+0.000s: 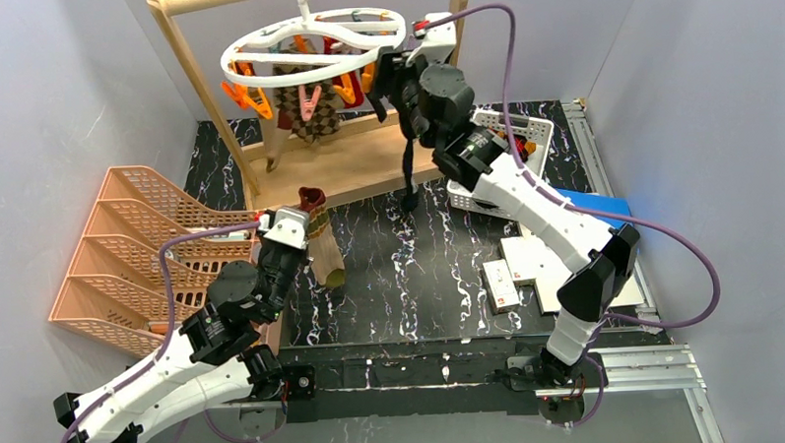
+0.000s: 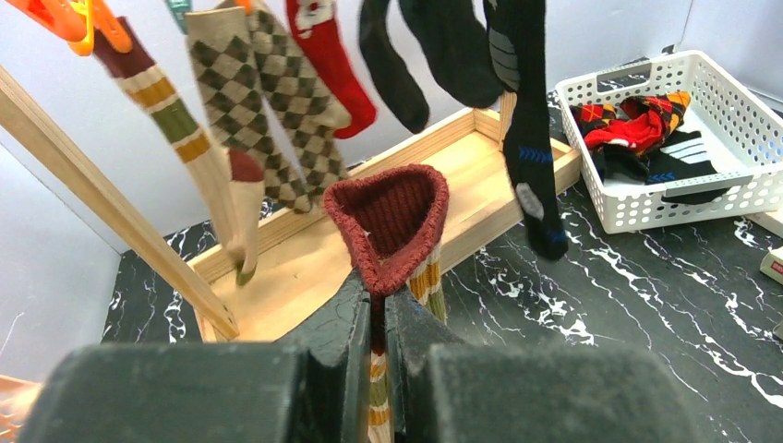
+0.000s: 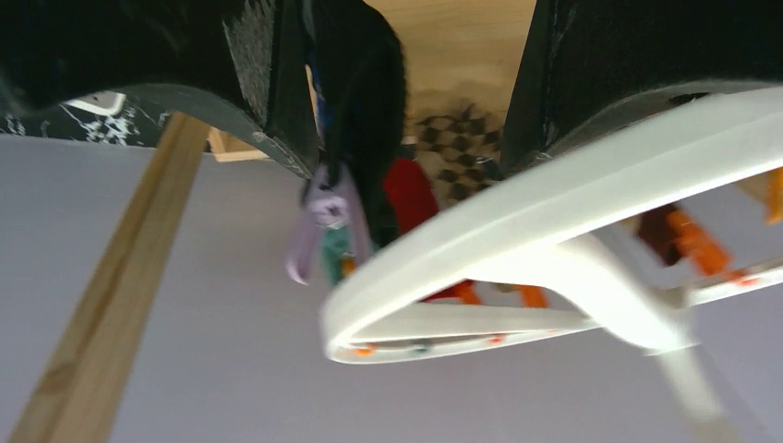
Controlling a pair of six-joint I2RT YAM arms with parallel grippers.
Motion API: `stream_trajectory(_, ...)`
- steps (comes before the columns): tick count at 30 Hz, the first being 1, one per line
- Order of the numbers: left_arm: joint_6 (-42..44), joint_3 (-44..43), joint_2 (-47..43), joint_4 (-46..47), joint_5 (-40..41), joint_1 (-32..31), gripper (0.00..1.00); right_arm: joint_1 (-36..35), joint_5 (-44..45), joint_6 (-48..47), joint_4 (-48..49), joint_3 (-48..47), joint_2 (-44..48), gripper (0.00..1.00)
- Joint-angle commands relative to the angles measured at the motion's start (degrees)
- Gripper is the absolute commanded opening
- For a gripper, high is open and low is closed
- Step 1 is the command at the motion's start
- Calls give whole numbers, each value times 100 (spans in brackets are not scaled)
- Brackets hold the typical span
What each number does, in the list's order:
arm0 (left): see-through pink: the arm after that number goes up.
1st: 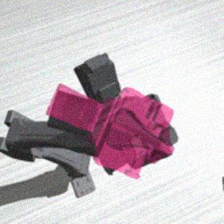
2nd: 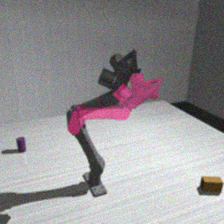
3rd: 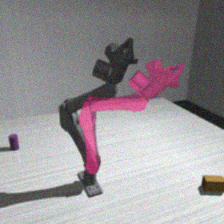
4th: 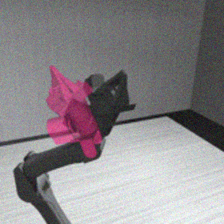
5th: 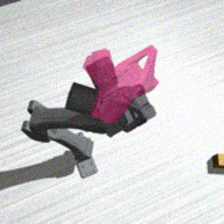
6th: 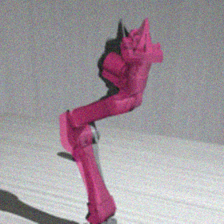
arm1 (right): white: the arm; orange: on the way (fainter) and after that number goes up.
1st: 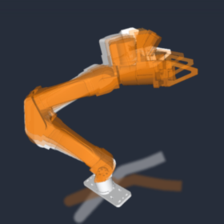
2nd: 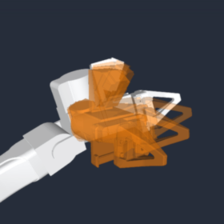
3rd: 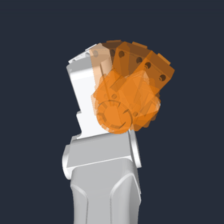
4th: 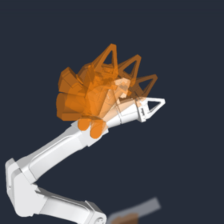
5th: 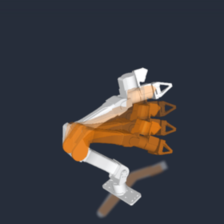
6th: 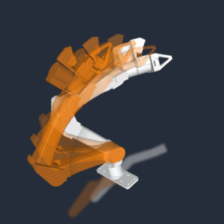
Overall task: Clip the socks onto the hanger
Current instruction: Open the clamp at the hanger.
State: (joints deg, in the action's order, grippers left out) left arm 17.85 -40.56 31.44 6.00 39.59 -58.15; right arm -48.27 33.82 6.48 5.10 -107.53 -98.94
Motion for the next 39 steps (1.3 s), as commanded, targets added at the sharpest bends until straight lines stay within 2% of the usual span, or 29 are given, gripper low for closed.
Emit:
stream_trajectory(1,-89,18,29,95,107,-21,0,538,-118,475,-262,-224,315,80)
stream_trajectory(5,-25,-45,231,248,42,-21,0,783,-216,555,-421,8,532,80)
stream_trajectory(14,632,-480,1186,1215,-136,-21,0,808,-443,333,-697,843,1400,85)
stream_trajectory(18,1125,-901,1782,1966,-78,-12,0,825,-830,192,-979,1001,1635,86)
stream_trajectory(21,1452,-1396,2347,2406,-86,43,0,1064,-1553,366,-1316,1007,1668,87)
stream_trajectory(25,1154,-2338,3057,2270,-380,461,0,1396,-2486,676,-1338,1152,1727,86)
stream_trajectory(29,157,-2929,3438,2039,-796,1239,0,1474,-2833,714,-753,1642,1972,85)
stream_trajectory(34,42,-3174,3581,2055,-986,1331,0,1807,-3653,833,-582,1660,1941,83)
stream_trajectory(39,193,-3149,3613,2184,-1005,1328,0,2070,-4059,815,285,1982,1950,84)
